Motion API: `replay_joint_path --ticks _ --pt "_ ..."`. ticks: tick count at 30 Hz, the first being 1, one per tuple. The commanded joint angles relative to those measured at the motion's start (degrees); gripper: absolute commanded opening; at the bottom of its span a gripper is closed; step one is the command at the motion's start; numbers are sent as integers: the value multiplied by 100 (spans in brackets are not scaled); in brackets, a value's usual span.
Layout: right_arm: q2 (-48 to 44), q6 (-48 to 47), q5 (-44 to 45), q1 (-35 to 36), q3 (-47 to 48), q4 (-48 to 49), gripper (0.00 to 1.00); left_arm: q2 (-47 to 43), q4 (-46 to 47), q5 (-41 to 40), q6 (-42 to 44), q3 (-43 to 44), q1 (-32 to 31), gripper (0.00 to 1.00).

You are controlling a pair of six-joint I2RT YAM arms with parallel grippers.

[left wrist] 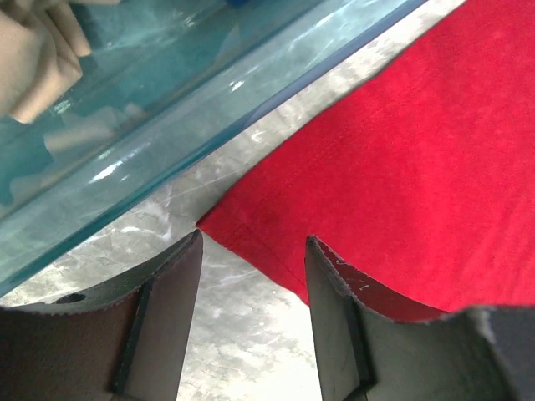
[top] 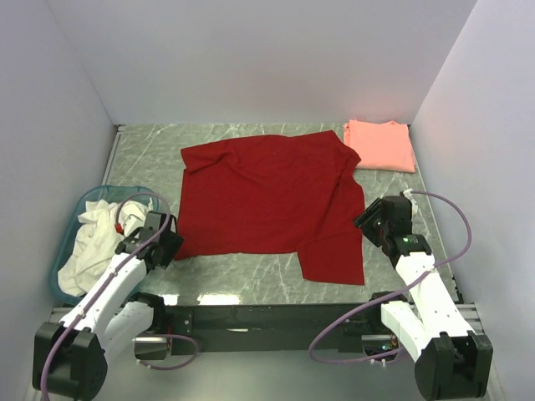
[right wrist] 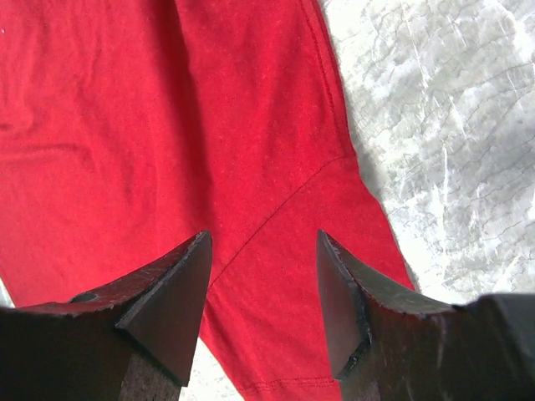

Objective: Fold and stack the t-shirts
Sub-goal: Fold the tshirt

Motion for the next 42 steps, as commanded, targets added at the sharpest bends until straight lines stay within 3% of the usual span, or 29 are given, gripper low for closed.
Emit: replay_joint_path --ticks 1,15,17,20,24,42 --pt "22 54 173 -7 -77 56 60 166 9 -287 -337 -17 -158 57" --pt "251 45 349 -112 143 -340 60 1106 423 -410 -566 0 -466 53" --pt "295 72 349 -112 152 -410 60 1220 370 -559 -549 61 -466 48" --pt "347 81 349 -121 161 -481 60 1256 396 -708 -461 114 -466 31" --pt "426 98 314 -139 161 -560 60 1265 361 -875 -347 246 -467 1" --pt "814 194 23 -393 -111 -357 57 983 124 -1175 -21 712 -458 1"
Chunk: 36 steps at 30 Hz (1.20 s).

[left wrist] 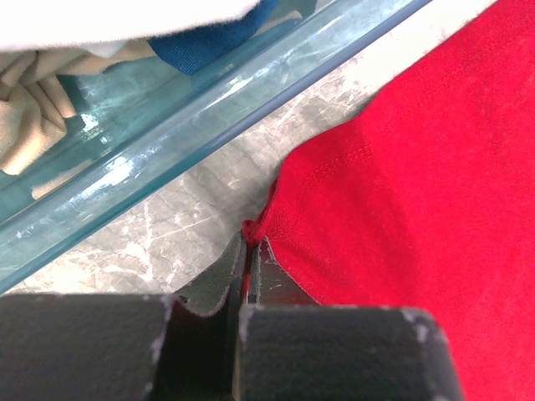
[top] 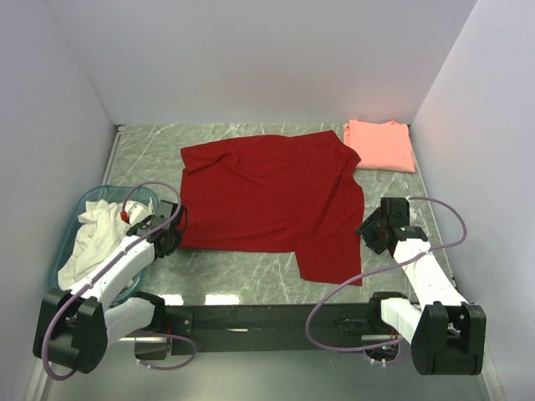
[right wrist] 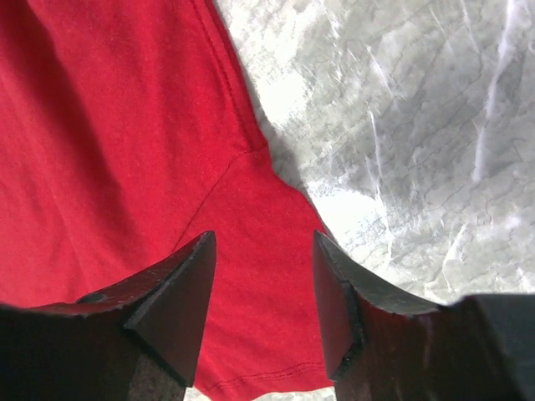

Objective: Fold and stack the t-shirts
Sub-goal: Fold the tshirt

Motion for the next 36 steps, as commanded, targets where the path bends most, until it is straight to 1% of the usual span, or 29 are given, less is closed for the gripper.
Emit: replay_joint_path --ticks 1,6,10,20,26,30,35,36 --pt "-135 334 69 -28 -114 -125 56 -177 -125 -200 117 212 6 1" --pt "101 441 -53 -28 131 -819 52 -186 -117 -191 82 256 6 1" --pt "137 555 -317 -37 123 -1040 51 -151 -90 -173 64 273 14 1" --pt "93 669 -449 -28 -202 -1295 51 -142 -37 -147 108 282 58 1" --pt "383 705 -475 -20 -263 -1305 50 -142 -2 -103 117 264 102 1" --pt "690 713 -440 -20 -351 -1033 50 -125 59 -77 152 221 129 1" --pt "954 687 -493 -20 -431 -698 42 -72 77 -59 178 229 138 1" --pt "981 661 -510 -20 -422 -594 32 -81 85 -42 187 229 146 1"
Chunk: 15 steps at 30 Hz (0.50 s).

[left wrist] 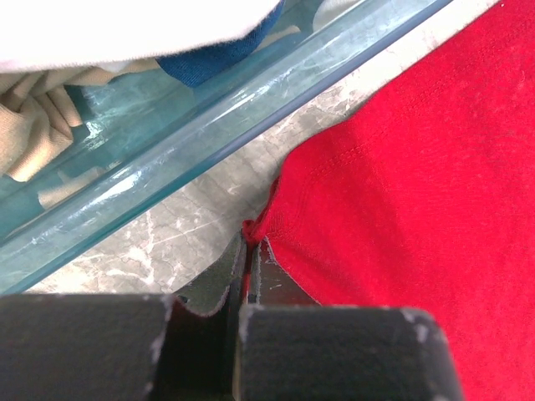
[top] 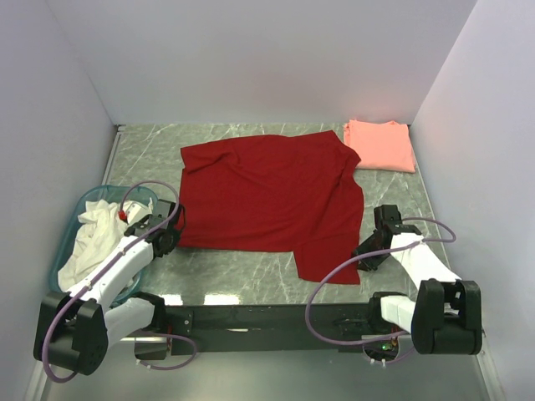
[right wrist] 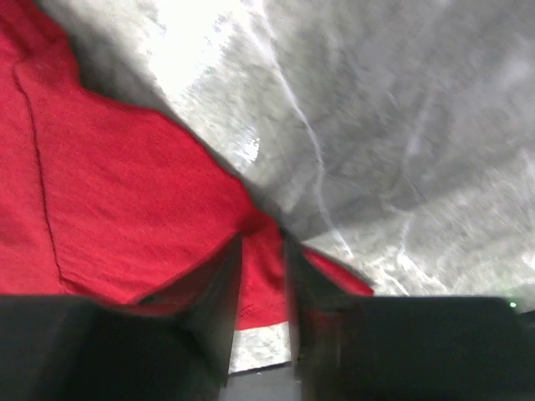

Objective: Fold and stack the t-shirts
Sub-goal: Fold the tshirt

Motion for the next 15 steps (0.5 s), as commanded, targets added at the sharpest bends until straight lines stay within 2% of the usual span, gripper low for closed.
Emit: replay_joint_path --ticks 1,2,3,5,10,15 --pt "259 -34 51 -20 -168 496 25 -2 123 -44 108 188 37 1" --pt "277 -52 -36 -20 -142 522 18 -2 123 -35 108 188 37 1" --pt "286 -78 -89 -20 -142 592 6 -2 123 -26 108 205 37 1" --pt "295 -175 -160 -20 -107 645 0 33 123 -18 108 214 37 1" --pt "85 -395 -204 -20 121 461 0 59 62 -52 126 293 37 1" --pt "-706 -553 -204 -20 578 -73 0 42 -27 -105 135 425 37 1"
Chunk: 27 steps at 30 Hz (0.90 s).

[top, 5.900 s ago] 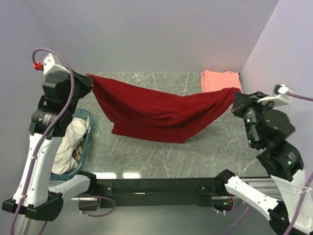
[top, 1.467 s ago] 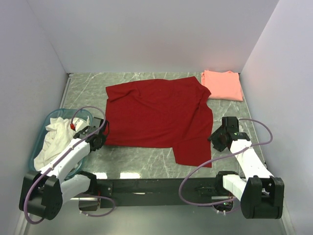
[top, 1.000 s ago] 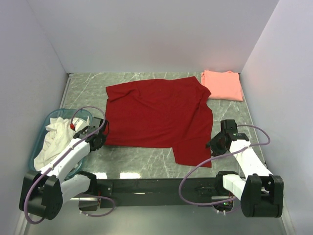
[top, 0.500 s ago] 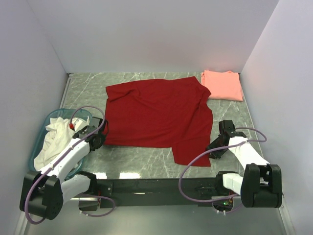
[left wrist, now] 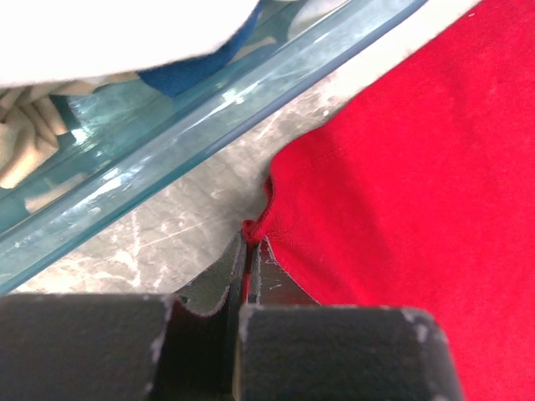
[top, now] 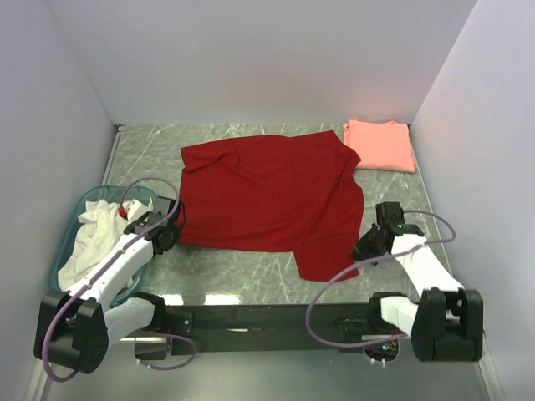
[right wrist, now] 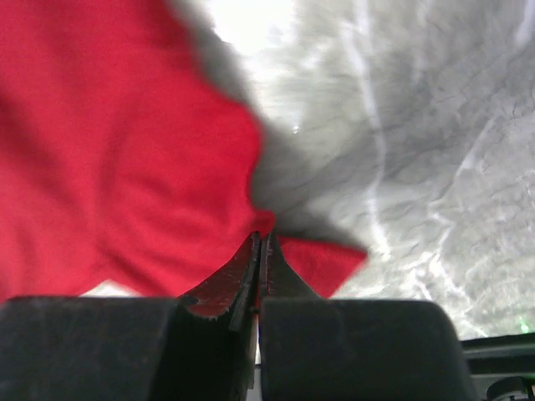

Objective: Fold and stack the t-shirts
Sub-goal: Fold the tshirt

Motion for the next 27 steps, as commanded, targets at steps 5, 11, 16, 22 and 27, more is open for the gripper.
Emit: replay_joint_path --ticks 5,11,16,22,27 --pt "-1359 -252 236 -28 897 -763 0 -43 -195 -129 80 393 37 1" --pt "-1940 -287 263 -20 1179 -1291 0 -210 -468 -174 10 533 28 1" --pt "-2344 -296 192 -20 1337 -1695 0 -526 -748 -200 -43 551 28 1" --pt "-2819 -261 140 -20 1574 -2179 0 -904 -969 -191 -52 560 28 1" --pt "-3215 -252 78 -20 1601 -2512 0 -1098 -1066 -147 -34 534 20 1"
